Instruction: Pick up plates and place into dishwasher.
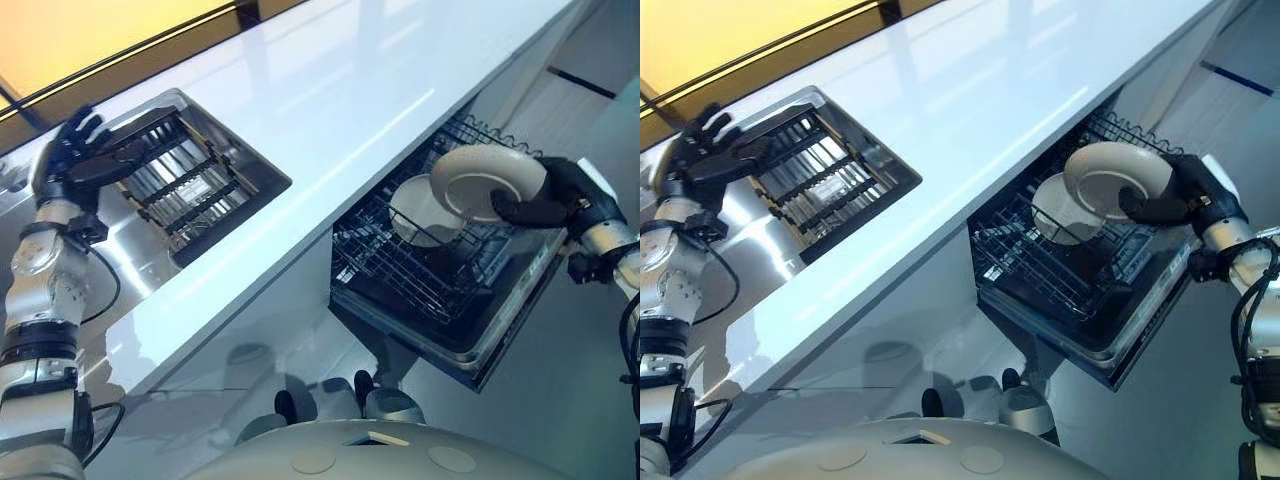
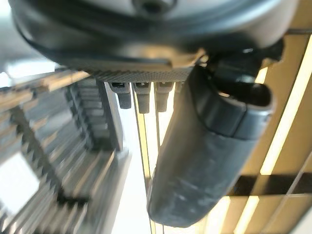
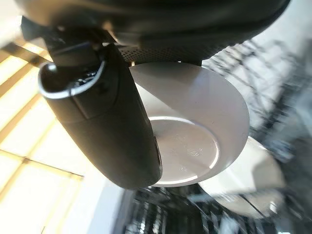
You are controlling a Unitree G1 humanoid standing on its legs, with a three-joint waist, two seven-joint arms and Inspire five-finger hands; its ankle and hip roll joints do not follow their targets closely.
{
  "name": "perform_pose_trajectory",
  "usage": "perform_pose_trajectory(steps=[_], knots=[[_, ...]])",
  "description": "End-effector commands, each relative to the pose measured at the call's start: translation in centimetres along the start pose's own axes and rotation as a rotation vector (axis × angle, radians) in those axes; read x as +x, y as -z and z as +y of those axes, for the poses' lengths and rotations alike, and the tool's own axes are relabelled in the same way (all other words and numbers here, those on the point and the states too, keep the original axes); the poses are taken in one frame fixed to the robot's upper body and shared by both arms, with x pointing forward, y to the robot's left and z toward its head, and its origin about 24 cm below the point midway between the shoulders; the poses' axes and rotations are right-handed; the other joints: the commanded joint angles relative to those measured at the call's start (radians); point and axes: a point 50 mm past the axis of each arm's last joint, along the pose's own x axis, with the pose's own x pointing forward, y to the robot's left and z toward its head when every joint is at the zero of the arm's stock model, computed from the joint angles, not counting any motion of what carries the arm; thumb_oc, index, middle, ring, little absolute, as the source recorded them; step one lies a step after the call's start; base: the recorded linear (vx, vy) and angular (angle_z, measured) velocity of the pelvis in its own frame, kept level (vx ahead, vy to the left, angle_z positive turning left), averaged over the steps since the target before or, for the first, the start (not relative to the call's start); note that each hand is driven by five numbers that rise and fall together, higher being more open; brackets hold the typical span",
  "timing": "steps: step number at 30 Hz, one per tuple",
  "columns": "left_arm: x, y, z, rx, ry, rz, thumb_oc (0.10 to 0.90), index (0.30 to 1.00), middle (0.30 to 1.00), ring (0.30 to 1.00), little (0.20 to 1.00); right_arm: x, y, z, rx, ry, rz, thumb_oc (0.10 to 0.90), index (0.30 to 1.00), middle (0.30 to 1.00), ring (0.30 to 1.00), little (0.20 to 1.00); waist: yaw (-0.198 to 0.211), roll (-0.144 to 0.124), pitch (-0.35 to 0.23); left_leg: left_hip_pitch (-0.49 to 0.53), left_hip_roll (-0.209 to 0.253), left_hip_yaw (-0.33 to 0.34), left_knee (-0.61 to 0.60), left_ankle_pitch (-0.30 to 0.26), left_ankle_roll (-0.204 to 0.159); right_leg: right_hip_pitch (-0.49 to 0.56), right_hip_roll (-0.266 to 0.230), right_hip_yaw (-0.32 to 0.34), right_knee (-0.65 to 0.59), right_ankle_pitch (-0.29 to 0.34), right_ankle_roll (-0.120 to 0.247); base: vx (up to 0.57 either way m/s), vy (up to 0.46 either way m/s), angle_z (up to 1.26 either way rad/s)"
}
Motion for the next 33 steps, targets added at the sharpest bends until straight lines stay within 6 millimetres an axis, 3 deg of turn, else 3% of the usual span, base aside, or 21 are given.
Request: perform_pose_trajectory(steps=[1, 8, 13, 21, 25, 26, 27, 31, 32, 33], knots=[[1.0, -7.5, 2.4, 0.099, -0.116, -0.329, 0.8, 0.9, 0.9, 0.9, 0.9, 0.7, -5.3, -0.4, -0.065, 0.002, -0.206, 0.1, 0.3, 0.3, 0.3, 0.2, 0.009, 0.004, -0.048, 0.006, -0.068, 0.021, 0.018, -0.07, 0.046, -0.036, 0.062, -0.037, 0.144, -0.12, 0.023, 0.0, 0.0, 0.0], [0.9, -6.7, 0.9, 0.104, -0.1, -0.331, 0.8, 0.9, 0.9, 0.9, 0.9, 2.0, -3.0, 2.9, 0.005, -0.005, -0.107, 0.1, 0.3, 0.3, 0.3, 0.2, 0.026, 0.011, -0.025, 0.0, -0.069, 0.015, 0.029, -0.071, 0.049, -0.036, 0.062, -0.048, 0.149, -0.121, 0.02, 0.0, 0.0, 0.0], [0.6, -5.6, -1.3, 0.092, -0.054, -0.313, 0.8, 0.9, 0.9, 0.9, 0.9, 3.0, -0.1, 6.6, 0.105, 0.034, 0.026, 0.1, 0.3, 0.3, 0.3, 0.2, 0.056, 0.019, -0.008, -0.003, -0.072, -0.008, 0.036, -0.07, 0.051, -0.029, 0.059, -0.064, 0.156, -0.126, 0.016, 0.01, 0.006, 0.01], [0.0, -4.6, -3.7, 0.081, 0.009, -0.287, 0.8, 0.9, 0.9, 0.9, 0.9, 4.1, 1.4, 11.2, 0.165, 0.148, 0.142, 0.1, 0.3, 0.3, 0.3, 0.2, 0.099, 0.029, 0.007, -0.011, -0.075, -0.043, 0.047, -0.066, 0.053, -0.023, 0.06, -0.082, 0.165, -0.134, 0.008, 0.01, 0.006, 0.08], [-0.1, -4.4, -5.0, 0.074, 0.053, -0.271, 0.8, 0.9, 0.9, 0.9, 0.9, 4.8, 0.5, 13.3, 0.192, 0.162, 0.119, 0.111, 0.309, 0.309, 0.309, 0.211, 0.119, 0.038, 0.016, -0.015, -0.077, -0.065, 0.048, -0.062, 0.054, -0.02, 0.062, -0.085, 0.168, -0.138, 0.002, 0.01, 0.015, 0.12], [-0.2, -4.4, -5.1, 0.075, 0.056, -0.27, 0.8, 0.9, 0.9, 0.9, 0.9, 4.8, 0.4, 13.5, 0.195, 0.161, 0.112, 0.298, 0.469, 0.469, 0.469, 0.398, 0.119, 0.039, 0.017, -0.015, -0.078, -0.066, 0.048, -0.062, 0.054, -0.02, 0.062, -0.085, 0.169, -0.138, 0.001, 0.0, 0.021, 0.17], [-0.2, -4.3, -5.5, 0.074, 0.068, -0.264, 0.8, 0.9, 0.9, 0.9, 0.9, 5.0, -0.7, 14.2, 0.206, 0.144, 0.042, 0.8, 0.9, 0.9, 0.9, 0.9, 0.123, 0.042, 0.019, -0.016, -0.078, -0.072, 0.05, -0.061, 0.054, -0.02, 0.062, -0.086, 0.171, -0.14, 0.0, 0.0, 0.027, 0.13], [-0.4, -3.5, -6.2, 0.069, 0.097, -0.247, 0.8, 0.9, 0.9, 0.9, 0.9, 4.9, -5.2, 14.7, 0.304, 0.191, -0.242, 0.8, 0.9, 0.9, 0.9, 0.9, 0.128, 0.054, 0.026, -0.021, -0.082, -0.084, 0.055, -0.06, 0.053, -0.025, 0.062, -0.081, 0.18, -0.144, -0.003, 0.0, 0.042, 0.12], [-0.6, -3.1, -6.6, 0.063, 0.105, -0.245, 0.8, 0.9, 0.9, 0.9, 0.9, 4.5, -7.3, 14.4, 0.372, 0.234, -0.376, 0.8, 0.9, 0.9, 0.9, 0.9, 0.127, 0.06, 0.031, -0.022, -0.083, -0.086, 0.055, -0.061, 0.054, -0.029, 0.061, -0.078, 0.183, -0.145, -0.003, -0.02, 0.056, 0.18], [-0.6, -3.0, -6.7, 0.061, 0.106, -0.244, 0.8, 0.9, 0.9, 0.9, 0.9, 4.4, -7.6, 14.4, 0.383, 0.238, -0.396, 0.8, 0.9, 0.9, 0.9, 0.9, 0.127, 0.062, 0.032, -0.022, -0.084, -0.087, 0.056, -0.062, 0.054, -0.031, 0.061, -0.077, 0.186, -0.146, -0.003, -0.03, 0.064, 0.15]])
